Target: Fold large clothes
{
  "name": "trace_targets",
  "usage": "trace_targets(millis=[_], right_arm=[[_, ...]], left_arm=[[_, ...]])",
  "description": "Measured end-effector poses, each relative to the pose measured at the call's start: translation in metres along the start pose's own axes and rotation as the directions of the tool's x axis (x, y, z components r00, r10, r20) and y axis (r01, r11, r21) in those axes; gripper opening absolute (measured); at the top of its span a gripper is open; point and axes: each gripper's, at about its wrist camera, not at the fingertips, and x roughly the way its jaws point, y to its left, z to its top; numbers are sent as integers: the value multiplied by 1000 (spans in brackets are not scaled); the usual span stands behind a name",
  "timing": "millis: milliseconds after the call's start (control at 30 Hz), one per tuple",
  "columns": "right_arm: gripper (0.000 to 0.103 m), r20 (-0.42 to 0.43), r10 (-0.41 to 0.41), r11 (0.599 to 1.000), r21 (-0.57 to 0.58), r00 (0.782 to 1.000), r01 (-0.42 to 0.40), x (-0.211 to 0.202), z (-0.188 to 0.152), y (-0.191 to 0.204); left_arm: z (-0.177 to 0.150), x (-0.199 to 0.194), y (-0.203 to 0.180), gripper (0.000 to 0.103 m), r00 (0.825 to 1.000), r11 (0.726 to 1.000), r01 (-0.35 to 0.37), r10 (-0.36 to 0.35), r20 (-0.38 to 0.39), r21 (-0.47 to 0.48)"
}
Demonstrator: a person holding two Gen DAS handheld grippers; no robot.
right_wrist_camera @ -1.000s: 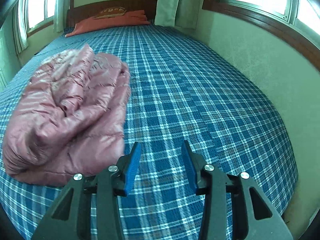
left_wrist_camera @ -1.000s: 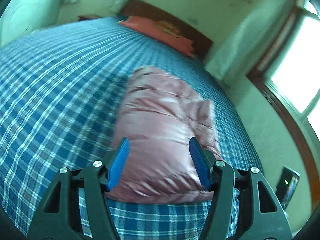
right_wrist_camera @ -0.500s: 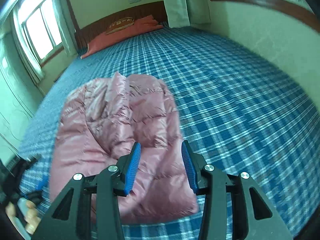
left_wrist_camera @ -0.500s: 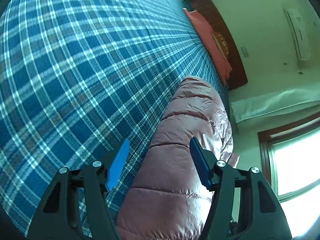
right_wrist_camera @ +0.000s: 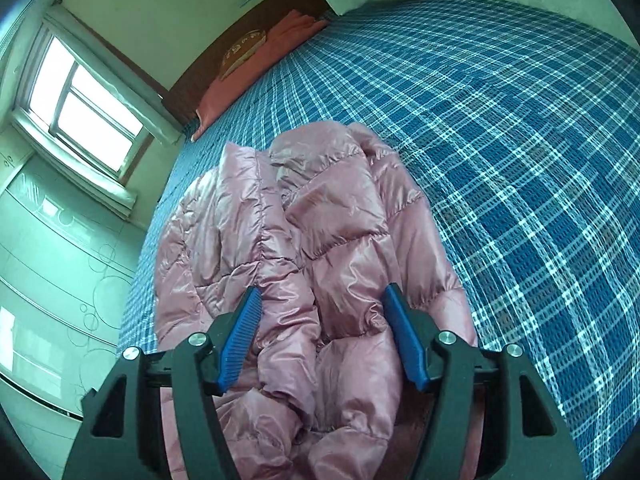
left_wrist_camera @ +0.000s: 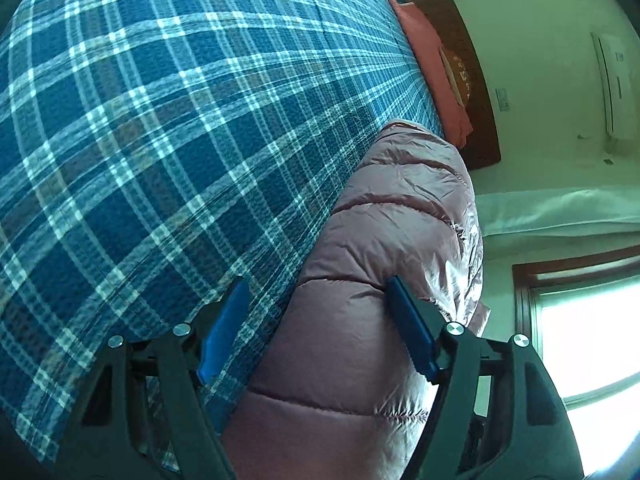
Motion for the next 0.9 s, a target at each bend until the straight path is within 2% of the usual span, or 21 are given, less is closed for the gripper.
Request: trace_targets(millis=[67,133,167,200,267,367,433,467,600,667,767,800,900], right_arm=[[63,-5,-7,1000,-8,1000,7,4,0,1],[45,-12,-10,1000,-17,1000,10,8,0,2],[28,-21,-11,1000,-28,1000,10,10,0,4],[16,-36,-1,999,-42,999,-1,13,-1,7],[9,-39,8,998,-55,999,-10,14,-5,10],[6,18,2,998,-60,1000,-1,-5,-3,5],[6,36,-10,999,-42,999,12,-13,-4,-8],[6,43,-18,1000,-24,999,19,-14,-5,-17],[6,19,-34,998,46,999,33,-4,-13,-51],[6,10,-15,998,68,1000,14,2,-16,-61],[5,5,28,993,118,1000,-29,9,-18,-75],[4,7,43,990,135,999,-43,10,-19,-79],[5,5,69,985,155,998,-69,9,-19,-83]], left_arm=[[-1,3,-5,72,1000,1000,-11,10,6,29],[-2,5,-8,72,1000,998,-24,23,11,54],[-3,7,-10,72,999,997,-31,30,12,68],[-4,8,-12,72,999,996,-34,33,12,78],[-4,8,-18,71,999,995,-37,36,6,96],[-6,1,-30,71,1000,992,-4,4,-5,128],[-11,-3,-41,71,1000,982,-8,6,11,189],[-14,-1,-44,71,1000,977,-19,17,12,213],[-28,26,-46,71,991,956,-122,132,-18,267],[-33,38,-43,72,984,946,-165,178,-22,279],[-36,51,-47,72,972,915,-219,233,-1,339],[-36,54,-48,72,970,907,-229,244,2,353],[-33,49,-49,68,974,916,-207,225,-11,343]])
